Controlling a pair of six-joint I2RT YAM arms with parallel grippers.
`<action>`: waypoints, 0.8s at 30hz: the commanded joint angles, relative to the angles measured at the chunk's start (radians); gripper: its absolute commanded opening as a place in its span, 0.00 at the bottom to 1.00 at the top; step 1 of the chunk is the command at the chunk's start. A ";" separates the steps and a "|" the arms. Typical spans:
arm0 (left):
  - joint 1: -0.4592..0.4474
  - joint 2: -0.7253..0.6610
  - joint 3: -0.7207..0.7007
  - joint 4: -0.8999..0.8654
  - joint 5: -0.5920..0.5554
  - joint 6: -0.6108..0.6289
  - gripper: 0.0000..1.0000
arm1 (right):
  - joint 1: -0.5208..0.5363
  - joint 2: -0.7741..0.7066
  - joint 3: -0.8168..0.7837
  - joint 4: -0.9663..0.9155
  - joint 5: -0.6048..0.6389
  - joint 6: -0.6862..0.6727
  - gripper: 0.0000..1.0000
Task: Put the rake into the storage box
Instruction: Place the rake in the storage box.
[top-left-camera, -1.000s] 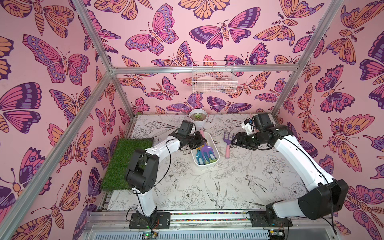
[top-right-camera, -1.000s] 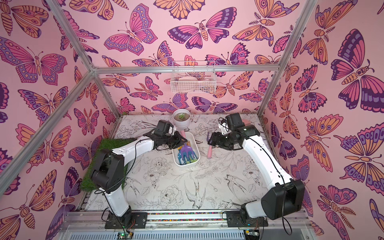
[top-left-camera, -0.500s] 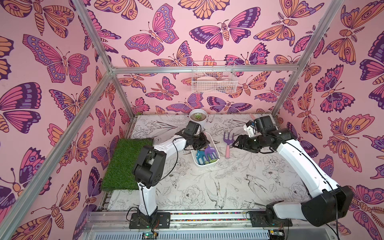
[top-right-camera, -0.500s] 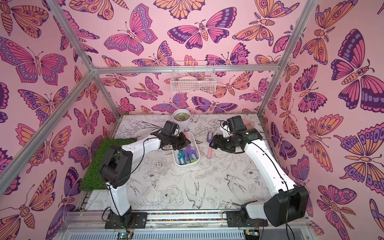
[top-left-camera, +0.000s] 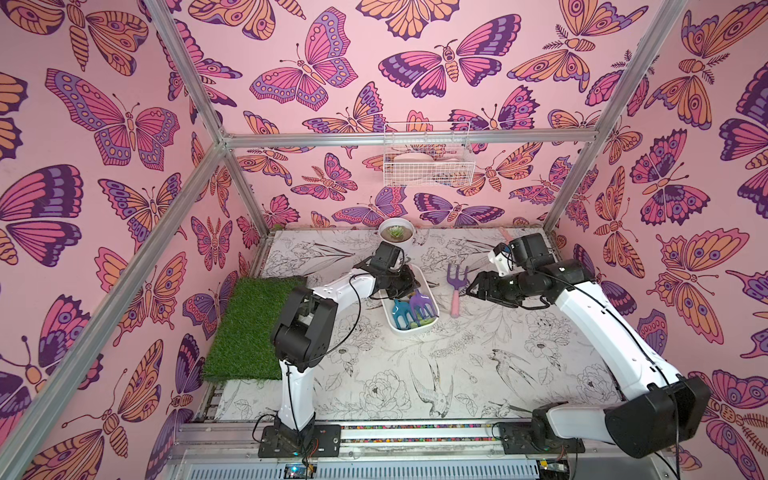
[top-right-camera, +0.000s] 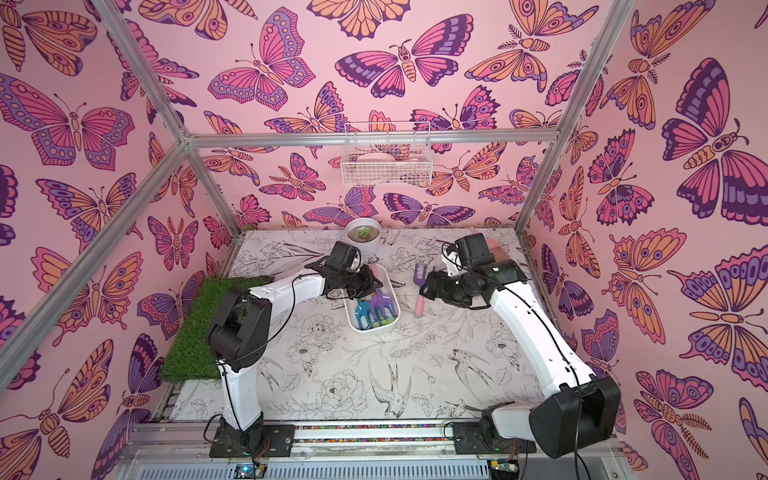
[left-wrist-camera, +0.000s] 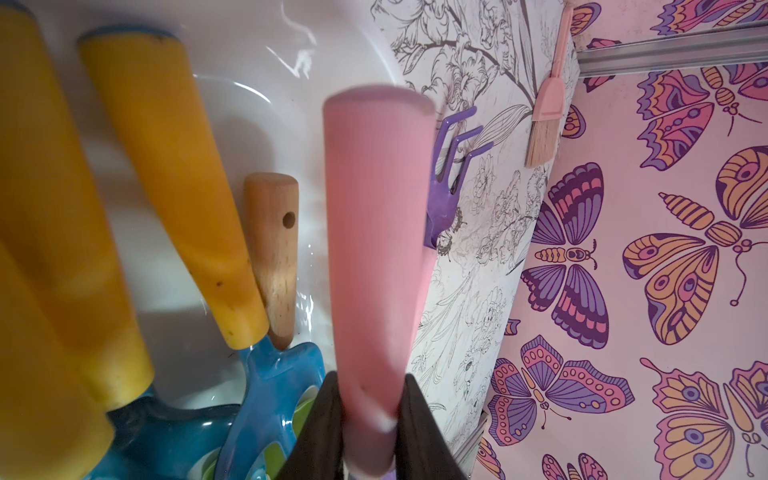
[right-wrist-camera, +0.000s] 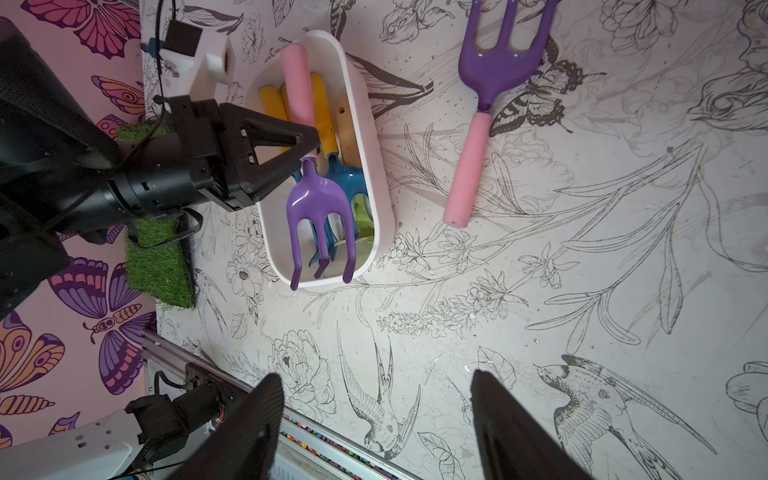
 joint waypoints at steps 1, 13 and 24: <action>0.003 0.003 0.019 -0.028 -0.013 0.026 0.31 | -0.003 -0.012 -0.008 -0.004 0.013 -0.006 0.75; 0.019 -0.137 0.034 -0.112 -0.077 0.101 0.37 | -0.003 0.000 -0.024 0.018 0.016 0.003 0.75; 0.063 -0.298 0.039 -0.258 -0.100 0.215 0.35 | -0.004 0.105 0.037 0.022 0.079 0.021 0.61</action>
